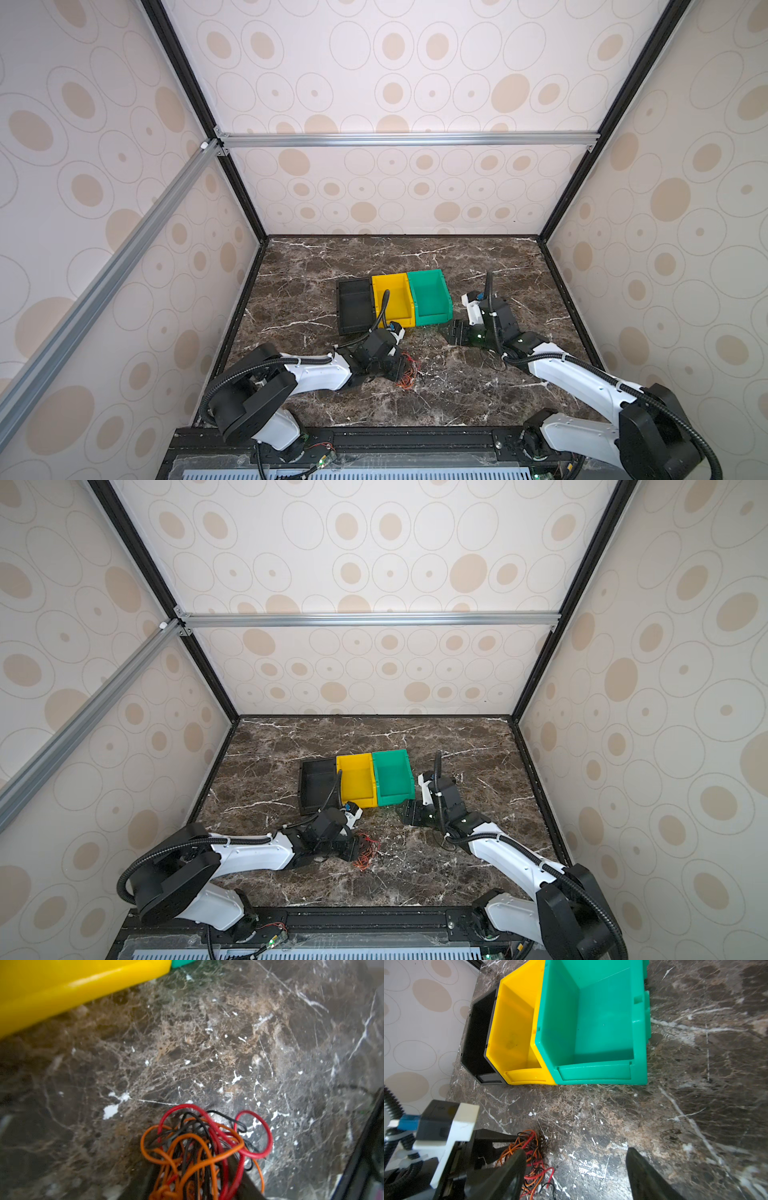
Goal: Untangle the cables
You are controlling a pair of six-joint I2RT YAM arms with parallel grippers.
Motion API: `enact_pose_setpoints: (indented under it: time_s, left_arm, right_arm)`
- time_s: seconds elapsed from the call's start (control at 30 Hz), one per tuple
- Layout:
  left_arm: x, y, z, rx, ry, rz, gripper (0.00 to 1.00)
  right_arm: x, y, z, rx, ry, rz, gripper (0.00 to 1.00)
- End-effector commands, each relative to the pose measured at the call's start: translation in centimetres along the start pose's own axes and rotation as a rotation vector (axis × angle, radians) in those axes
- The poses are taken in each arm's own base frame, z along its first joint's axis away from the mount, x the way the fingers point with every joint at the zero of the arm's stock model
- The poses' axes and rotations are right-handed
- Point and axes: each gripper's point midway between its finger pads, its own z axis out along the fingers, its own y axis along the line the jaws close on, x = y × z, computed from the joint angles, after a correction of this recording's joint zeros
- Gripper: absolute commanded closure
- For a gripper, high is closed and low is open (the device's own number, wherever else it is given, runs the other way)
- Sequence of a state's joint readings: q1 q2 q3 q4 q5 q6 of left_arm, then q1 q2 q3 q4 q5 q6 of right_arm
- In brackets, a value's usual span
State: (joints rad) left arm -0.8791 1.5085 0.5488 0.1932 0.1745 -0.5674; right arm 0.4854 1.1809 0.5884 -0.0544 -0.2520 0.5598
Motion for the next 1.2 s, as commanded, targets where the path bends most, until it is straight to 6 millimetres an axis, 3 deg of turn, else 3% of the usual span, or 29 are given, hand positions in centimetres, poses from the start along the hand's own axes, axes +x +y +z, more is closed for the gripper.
enact_pose_setpoints:
  time_s: [0.0,0.17,0.4,0.6,0.9,1.17]
  left_arm:
    - [-1.6,-0.7,0.2,-0.003,-0.037,0.013,0.64]
    - [-3.4,0.0,-0.6,-0.044,-0.122,-0.071,0.86]
    - [-5.9,-0.7,-2.3,0.010,-0.247,-0.186,0.96]
    - [-7.9,-0.7,-4.5,0.054,-0.354,-0.291,1.00]
    - [-10.4,-2.5,-7.6,0.159,-0.432,-0.301,1.00]
    - [-11.4,-2.3,-9.4,0.250,-0.468,-0.381,1.00]
  right_arm:
    - [1.2,0.1,0.4,-0.008,0.048,-0.002,0.23]
    - [1.5,0.4,0.7,-0.026,0.070,0.008,0.25]
    - [1.5,1.6,0.6,-0.063,0.093,0.025,0.30]
    - [2.4,3.1,0.9,-0.093,0.128,0.033,0.35]
    - [4.1,4.2,2.6,-0.151,0.199,0.055,0.41]
    - [5.3,3.5,3.0,-0.147,0.222,-0.020,0.49]
